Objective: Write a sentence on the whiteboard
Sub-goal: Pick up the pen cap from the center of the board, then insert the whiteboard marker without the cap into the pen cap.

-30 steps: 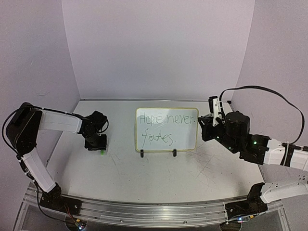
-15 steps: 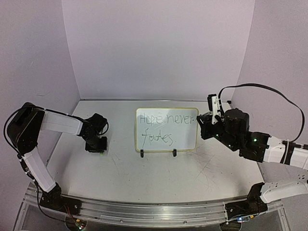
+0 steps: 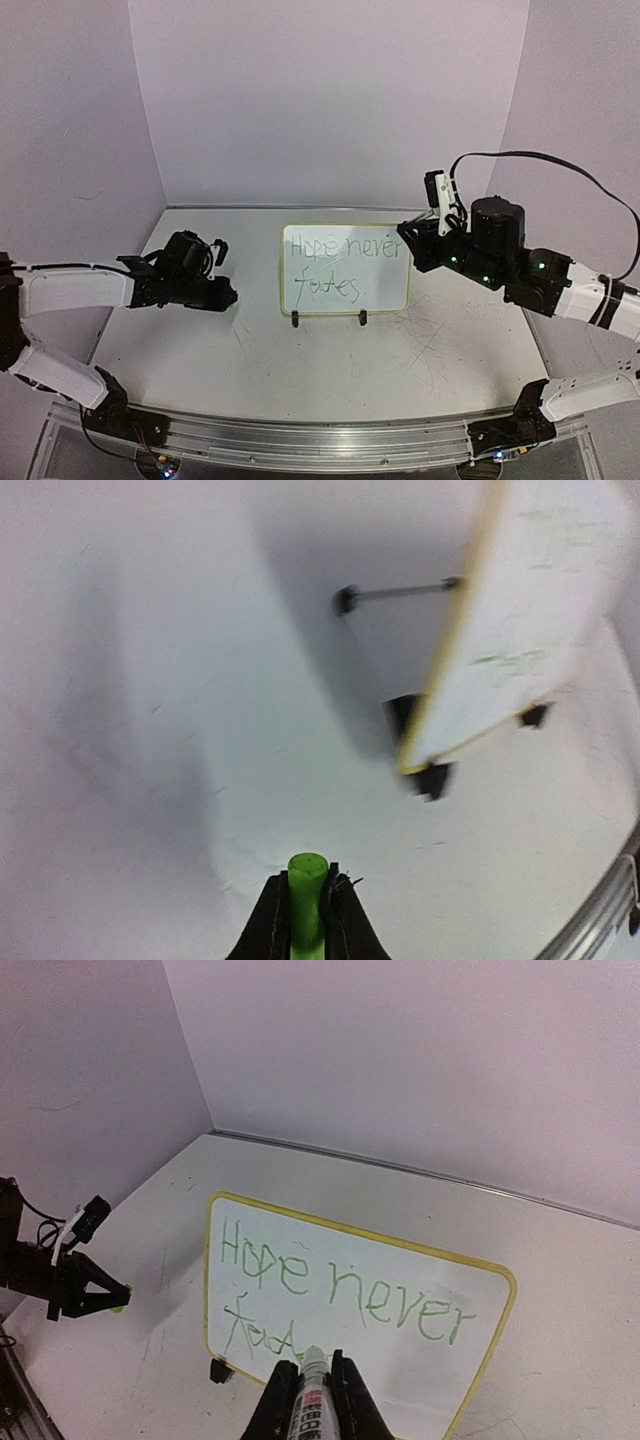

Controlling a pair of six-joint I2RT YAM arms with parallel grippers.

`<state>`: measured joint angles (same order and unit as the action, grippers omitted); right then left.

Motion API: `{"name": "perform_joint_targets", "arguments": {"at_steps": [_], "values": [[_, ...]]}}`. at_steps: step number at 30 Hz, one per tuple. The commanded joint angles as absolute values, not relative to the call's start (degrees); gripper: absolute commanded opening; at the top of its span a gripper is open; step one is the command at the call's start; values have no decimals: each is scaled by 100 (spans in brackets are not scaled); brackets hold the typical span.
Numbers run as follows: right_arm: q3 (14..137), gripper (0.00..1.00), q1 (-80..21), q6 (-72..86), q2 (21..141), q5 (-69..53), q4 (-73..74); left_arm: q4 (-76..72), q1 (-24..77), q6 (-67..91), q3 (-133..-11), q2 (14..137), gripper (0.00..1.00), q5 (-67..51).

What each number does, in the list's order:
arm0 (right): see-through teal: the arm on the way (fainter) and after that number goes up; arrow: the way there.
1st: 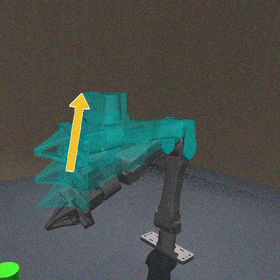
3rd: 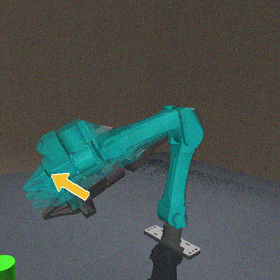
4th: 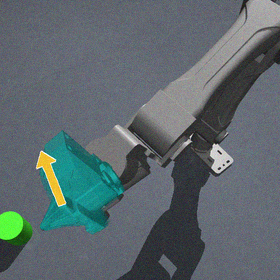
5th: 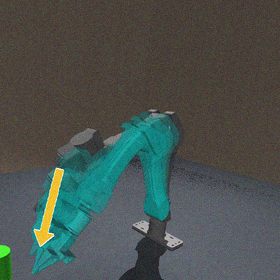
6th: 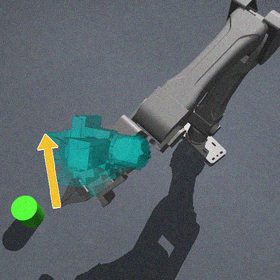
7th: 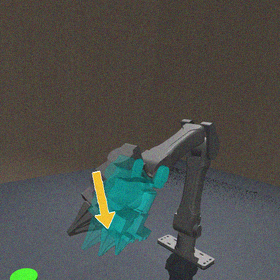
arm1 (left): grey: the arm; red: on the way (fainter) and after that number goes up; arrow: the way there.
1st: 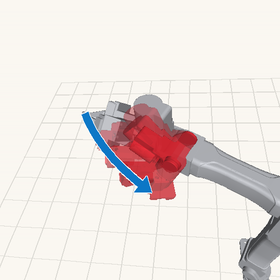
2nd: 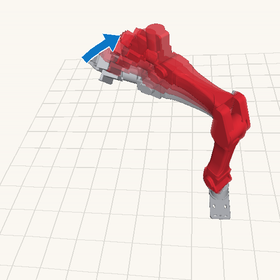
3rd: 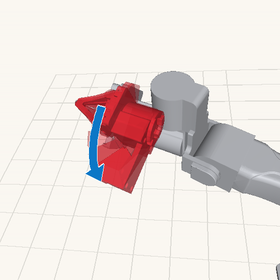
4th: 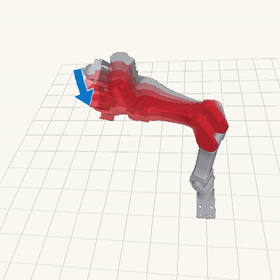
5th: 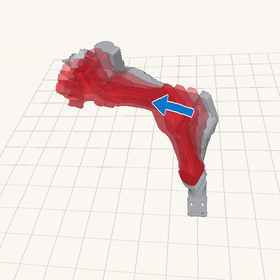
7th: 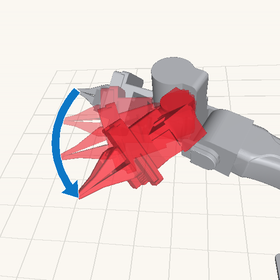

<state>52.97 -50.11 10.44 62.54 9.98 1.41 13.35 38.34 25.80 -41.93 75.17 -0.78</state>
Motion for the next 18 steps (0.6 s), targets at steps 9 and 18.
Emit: {"name": "perform_joint_targets", "arguments": {"at_steps": [9, 18], "values": [[6685, 0, -5224, 1197, 7137, -1151, 825, -1817, 5697, -1118, -3999, 6949, 0, -285], [7200, 0, -5976, 1216, 7854, -862, 810, -2002, 5803, -1442, -3983, 7037, 0, -292]]}}
